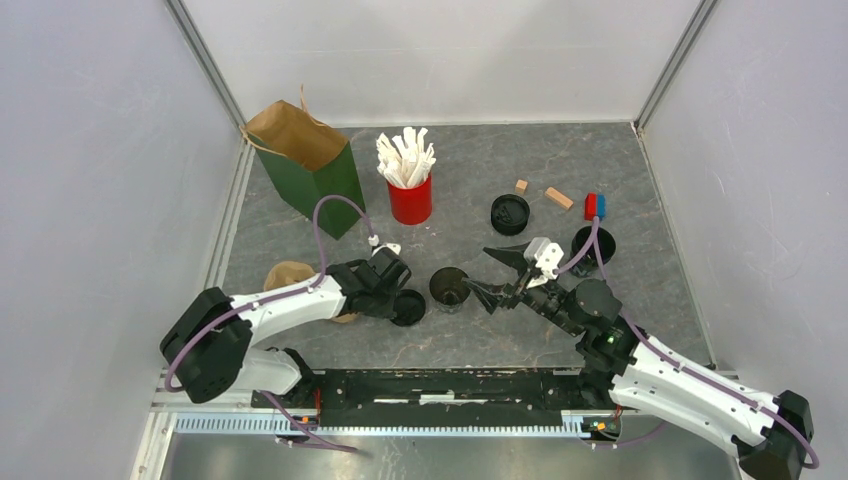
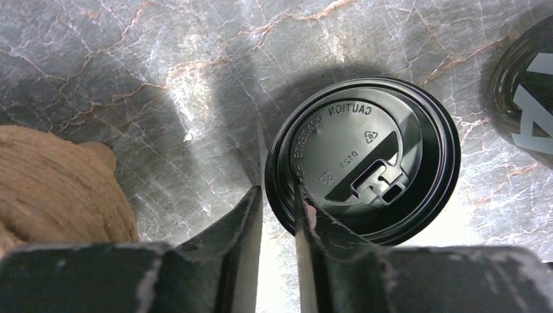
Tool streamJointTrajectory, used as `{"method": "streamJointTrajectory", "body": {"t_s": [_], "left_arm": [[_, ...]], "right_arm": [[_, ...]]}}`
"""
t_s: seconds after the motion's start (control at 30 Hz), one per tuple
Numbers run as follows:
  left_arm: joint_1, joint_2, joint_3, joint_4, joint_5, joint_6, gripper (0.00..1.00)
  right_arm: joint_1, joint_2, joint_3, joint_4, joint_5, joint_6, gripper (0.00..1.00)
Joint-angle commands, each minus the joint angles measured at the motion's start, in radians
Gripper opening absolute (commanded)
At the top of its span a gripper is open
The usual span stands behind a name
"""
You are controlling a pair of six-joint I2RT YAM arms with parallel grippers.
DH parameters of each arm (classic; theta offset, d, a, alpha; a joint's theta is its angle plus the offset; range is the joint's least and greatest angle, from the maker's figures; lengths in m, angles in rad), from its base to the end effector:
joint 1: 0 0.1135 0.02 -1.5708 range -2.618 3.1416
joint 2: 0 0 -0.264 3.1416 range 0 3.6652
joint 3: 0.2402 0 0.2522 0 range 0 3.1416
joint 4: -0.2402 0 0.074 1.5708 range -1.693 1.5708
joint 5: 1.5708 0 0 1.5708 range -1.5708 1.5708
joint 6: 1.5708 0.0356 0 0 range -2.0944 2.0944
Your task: Pack the takeout coffee
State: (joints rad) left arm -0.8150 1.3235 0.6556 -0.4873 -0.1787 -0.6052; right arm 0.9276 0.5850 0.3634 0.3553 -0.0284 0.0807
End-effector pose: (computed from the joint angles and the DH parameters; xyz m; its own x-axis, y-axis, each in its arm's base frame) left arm 0.1616 -0.1622 0.1651 -0.8955 0.1338 -0.4245 0.1915 0.9768 -0.0960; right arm 0.0956 0.1292 0.2786 0.0138 0.1528 -0.9882 -0.8205 0.5665 0.0761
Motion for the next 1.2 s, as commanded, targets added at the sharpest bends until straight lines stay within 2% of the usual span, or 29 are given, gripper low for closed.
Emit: {"method": "streamJointTrajectory", "body": {"t_s": [0.0,0.13,0.43,0.53,0.57,0.7,0.83,1.0,1.1,1.17], "left_arm": [[0.007,0.008,-0.011,0.064,0.014,-0.026,0.24],[0.014,-0.036,-0.002,0.060,0.039,-0.008,0.02],[0.137,-0.254,0.057,-0.030,0.144,0.028,0.02],[0.165,-0.335,0.106,-0.081,0.172,0.030,0.02],[0.174,-0.359,0.126,-0.094,0.174,0.027,0.02],[0.215,-0.449,0.180,-0.088,0.327,-0.009,0.02],[0.263,-0.524,0.161,0.068,0.579,-0.174,0.02],[0.281,-0.552,0.048,0.510,0.842,-0.524,0.02],[0.278,-0.524,-0.035,0.770,0.927,-0.717,0.02],[0.277,-0.514,-0.053,0.808,0.941,-0.748,0.02]], "right_arm": [[0.004,0.001,0.043,0.002,0.017,-0.005,0.80],[0.004,0.001,0.038,0.001,0.020,0.003,0.84],[0.004,0.010,0.020,0.035,0.016,0.001,0.89],[0.004,0.004,-0.026,0.141,-0.054,-0.022,0.98],[0.003,0.003,-0.044,0.183,-0.071,-0.022,0.98],[0.003,0.008,-0.121,0.375,-0.118,-0.035,0.98],[0.004,0.025,-0.210,0.593,-0.185,-0.072,0.98],[0.004,0.060,-0.275,0.882,-0.286,-0.172,0.98],[0.004,0.099,-0.252,0.952,-0.309,-0.218,0.98],[0.003,0.132,-0.222,0.970,-0.320,-0.237,0.98]]}}
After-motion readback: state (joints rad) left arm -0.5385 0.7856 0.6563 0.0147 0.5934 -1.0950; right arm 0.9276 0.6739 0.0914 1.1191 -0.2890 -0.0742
